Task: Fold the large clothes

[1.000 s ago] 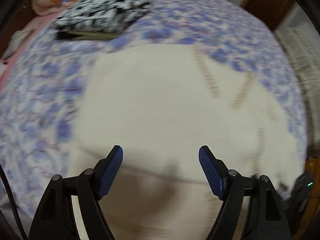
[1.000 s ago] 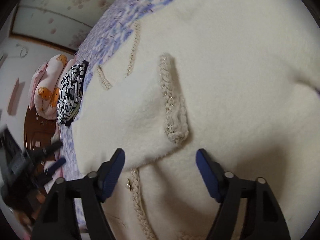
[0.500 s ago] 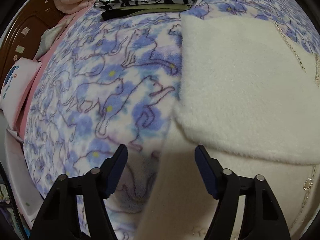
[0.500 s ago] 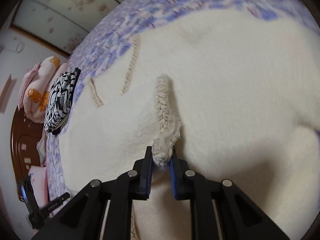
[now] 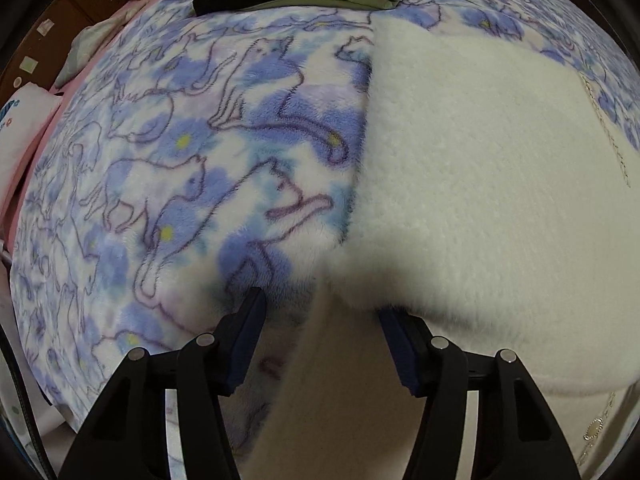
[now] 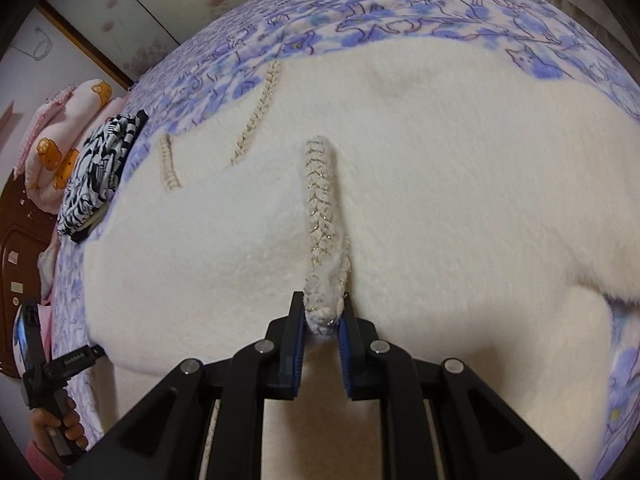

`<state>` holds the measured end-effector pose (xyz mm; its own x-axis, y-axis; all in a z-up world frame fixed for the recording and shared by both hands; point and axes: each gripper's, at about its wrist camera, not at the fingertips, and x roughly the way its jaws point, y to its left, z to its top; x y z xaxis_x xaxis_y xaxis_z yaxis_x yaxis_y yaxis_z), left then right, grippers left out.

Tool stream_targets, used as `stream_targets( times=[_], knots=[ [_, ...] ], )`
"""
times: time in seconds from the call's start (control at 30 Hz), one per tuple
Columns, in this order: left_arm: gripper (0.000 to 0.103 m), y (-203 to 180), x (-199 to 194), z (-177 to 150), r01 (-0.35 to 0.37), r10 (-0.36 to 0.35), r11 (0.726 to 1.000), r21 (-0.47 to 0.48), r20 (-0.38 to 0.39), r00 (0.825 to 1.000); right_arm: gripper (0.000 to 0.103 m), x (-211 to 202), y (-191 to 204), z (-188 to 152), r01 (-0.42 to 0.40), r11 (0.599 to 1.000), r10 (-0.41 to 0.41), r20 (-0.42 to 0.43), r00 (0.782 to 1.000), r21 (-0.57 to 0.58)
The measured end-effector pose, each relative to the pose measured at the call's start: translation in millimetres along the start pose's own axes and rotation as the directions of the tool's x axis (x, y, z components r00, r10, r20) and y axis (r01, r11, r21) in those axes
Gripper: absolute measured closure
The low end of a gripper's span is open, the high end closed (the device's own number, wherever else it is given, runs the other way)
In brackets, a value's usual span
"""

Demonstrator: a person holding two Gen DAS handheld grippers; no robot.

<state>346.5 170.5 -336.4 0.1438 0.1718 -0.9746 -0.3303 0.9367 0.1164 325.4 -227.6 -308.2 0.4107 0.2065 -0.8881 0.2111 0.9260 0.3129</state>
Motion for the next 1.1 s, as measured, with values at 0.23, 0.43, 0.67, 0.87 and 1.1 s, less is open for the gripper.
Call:
stream_targets(
  times=[0.23, 0.43, 0.67, 0.87, 1.1],
  knots=[
    [0.045, 13, -5, 3, 0.038, -0.038, 0.999, 0.021, -0.026, 0.999, 0.087, 1, 2, -5, 0.046, 0.998, -0.048, -0.032, 0.998, -0.041],
    [0.045, 22, -53, 1, 0.014, -0.019, 0.989, 0.149, 0.029, 0.999, 0.068, -31, 23, 3, 0.153, 0.983, -0.15, 0.036, 0.988, -0.1],
    [0.047, -16, -83, 3, 0.188, -0.206, 0.963, 0.191, 0.08, 0.975, 0.059, -43, 66, -8, 0.053, 0.981, -0.027, 0.139, 0.99, -0.188],
    [0.092, -58, -52, -3, 0.361, -0.363, 0.92, 0.151, -0.014, 0.932, 0.073, -4, 128, -35, -0.115, 0.969, 0.134, 0.071, 0.988, -0.22],
    [0.099, -65, -22, -17, 0.415, -0.409, 0.904, 0.096, -0.079, 0.909, 0.103, 45, 170, -60, -0.17, 0.956, 0.165, -0.039, 0.985, -0.238]
  ],
)
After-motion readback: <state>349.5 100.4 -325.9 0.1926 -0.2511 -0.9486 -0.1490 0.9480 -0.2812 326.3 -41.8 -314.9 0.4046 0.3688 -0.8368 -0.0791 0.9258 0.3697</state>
